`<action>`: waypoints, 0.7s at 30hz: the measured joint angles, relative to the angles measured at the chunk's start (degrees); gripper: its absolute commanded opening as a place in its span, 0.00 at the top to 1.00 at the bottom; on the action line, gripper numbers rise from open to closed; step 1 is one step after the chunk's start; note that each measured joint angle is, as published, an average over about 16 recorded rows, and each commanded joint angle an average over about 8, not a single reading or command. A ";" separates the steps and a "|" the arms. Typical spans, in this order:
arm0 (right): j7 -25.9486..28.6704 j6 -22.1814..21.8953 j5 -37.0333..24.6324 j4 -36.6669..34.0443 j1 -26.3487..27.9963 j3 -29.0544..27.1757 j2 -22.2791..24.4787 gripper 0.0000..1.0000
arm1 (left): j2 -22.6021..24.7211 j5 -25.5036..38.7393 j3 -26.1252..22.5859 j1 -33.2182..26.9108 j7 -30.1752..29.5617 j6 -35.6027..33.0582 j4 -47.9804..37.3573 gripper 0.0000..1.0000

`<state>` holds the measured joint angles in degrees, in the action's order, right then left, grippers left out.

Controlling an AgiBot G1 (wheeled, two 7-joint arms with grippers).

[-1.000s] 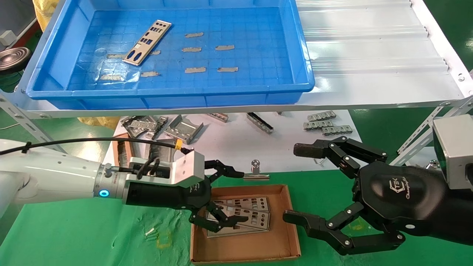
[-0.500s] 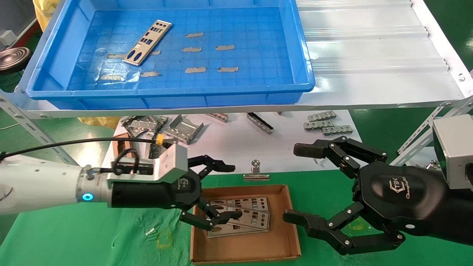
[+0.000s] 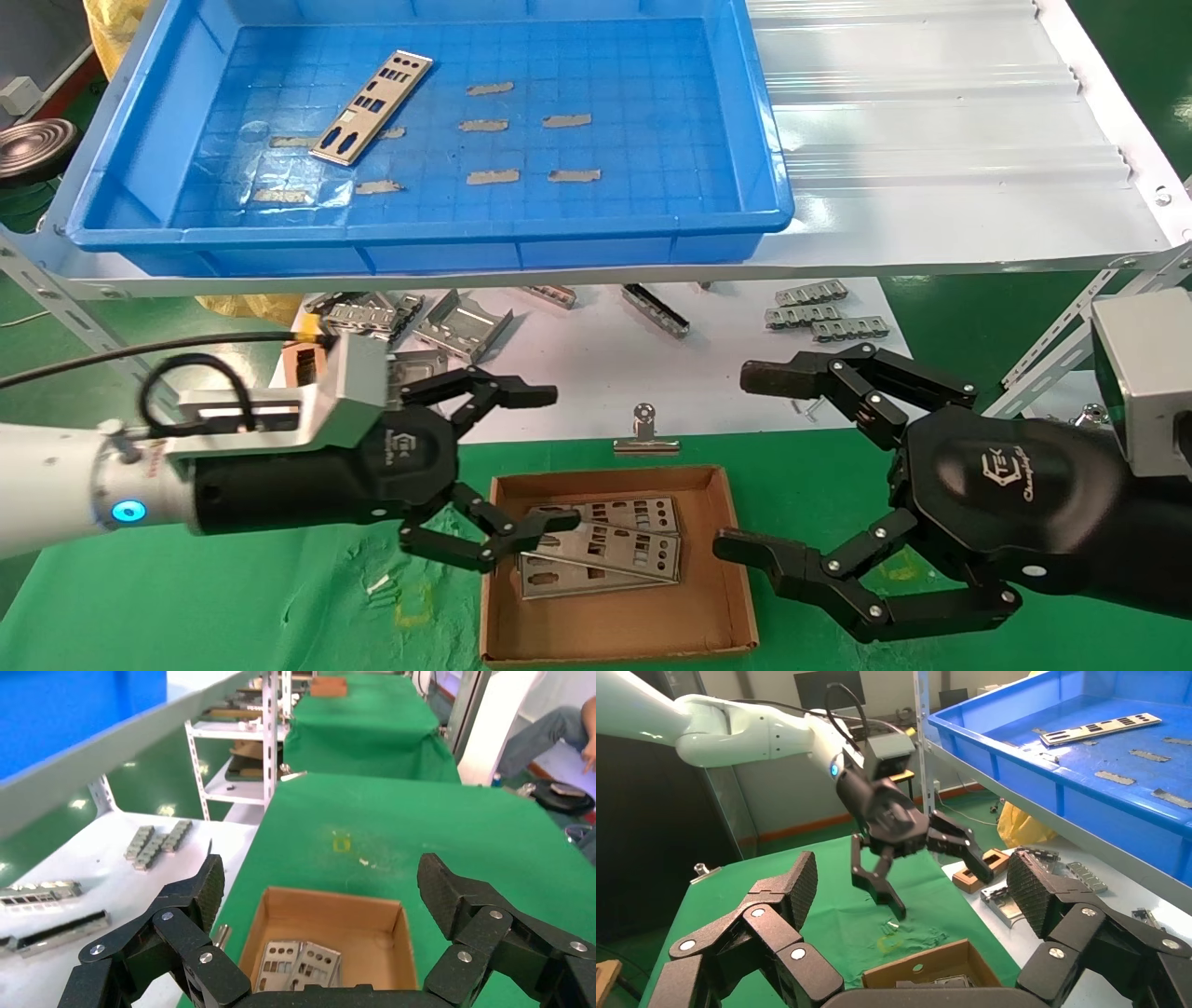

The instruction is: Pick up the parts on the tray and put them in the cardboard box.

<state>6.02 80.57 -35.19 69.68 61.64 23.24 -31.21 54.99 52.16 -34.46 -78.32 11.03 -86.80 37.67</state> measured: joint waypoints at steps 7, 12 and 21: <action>0.00 0.00 0.00 0.00 0.00 0.00 0.00 0.00 | -4.05 -2.09 3.74 3.40 -4.42 0.22 7.29 0.00; 0.00 0.00 0.00 0.00 0.00 0.00 0.00 0.00 | -6.96 -3.59 6.42 5.84 -7.59 0.38 12.51 0.00; 0.00 0.00 0.00 0.00 0.00 0.00 0.00 0.00 | -12.18 -6.28 11.24 10.22 -13.28 0.67 21.90 0.00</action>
<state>6.02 80.57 -35.19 69.68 61.64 23.24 -31.21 42.81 45.88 -23.22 -68.11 -2.25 -86.13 59.56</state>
